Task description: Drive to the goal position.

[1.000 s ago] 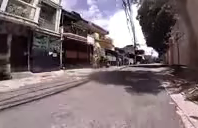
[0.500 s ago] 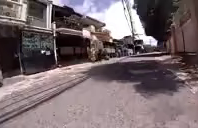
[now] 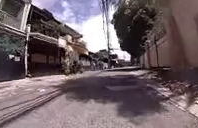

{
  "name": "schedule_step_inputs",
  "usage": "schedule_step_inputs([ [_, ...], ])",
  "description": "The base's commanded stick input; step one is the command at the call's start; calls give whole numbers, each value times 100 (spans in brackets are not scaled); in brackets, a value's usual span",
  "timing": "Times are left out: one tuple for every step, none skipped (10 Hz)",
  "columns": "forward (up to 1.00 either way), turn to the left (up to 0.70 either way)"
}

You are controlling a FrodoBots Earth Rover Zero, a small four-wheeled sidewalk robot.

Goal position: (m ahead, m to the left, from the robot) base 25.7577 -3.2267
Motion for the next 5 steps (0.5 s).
schedule_step_inputs([
  [100, -36],
  [100, 0],
  [100, 0],
  [100, 0],
  [100, 0],
])
